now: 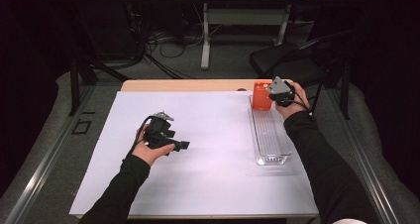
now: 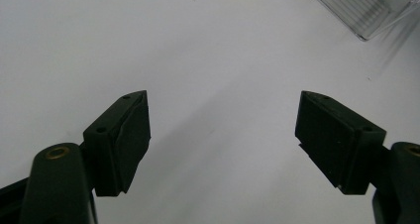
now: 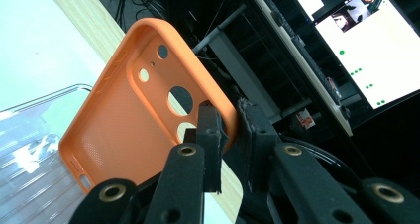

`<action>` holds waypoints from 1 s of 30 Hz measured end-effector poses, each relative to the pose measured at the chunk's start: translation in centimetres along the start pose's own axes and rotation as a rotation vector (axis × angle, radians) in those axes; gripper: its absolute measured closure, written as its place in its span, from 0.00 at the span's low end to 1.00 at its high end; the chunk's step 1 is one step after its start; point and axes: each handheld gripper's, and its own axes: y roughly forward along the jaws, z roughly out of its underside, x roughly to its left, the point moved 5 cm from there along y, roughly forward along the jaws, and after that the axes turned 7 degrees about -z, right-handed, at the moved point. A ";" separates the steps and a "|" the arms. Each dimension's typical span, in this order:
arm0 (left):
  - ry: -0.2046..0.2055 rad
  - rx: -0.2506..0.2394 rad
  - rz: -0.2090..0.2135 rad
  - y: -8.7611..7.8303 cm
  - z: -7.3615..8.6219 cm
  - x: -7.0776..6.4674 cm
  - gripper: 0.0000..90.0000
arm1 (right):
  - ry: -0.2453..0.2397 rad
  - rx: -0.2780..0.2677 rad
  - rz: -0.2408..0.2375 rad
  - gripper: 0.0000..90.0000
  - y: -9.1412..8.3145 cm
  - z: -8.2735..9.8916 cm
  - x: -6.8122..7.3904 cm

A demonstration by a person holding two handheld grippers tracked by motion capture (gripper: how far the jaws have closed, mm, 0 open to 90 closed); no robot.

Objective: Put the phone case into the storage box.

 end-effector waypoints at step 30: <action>-0.010 0.009 0.001 0.3 0.5 0.2 0.24 | -0.008 0.022 0.026 0.86 1.0 0.8 -0.6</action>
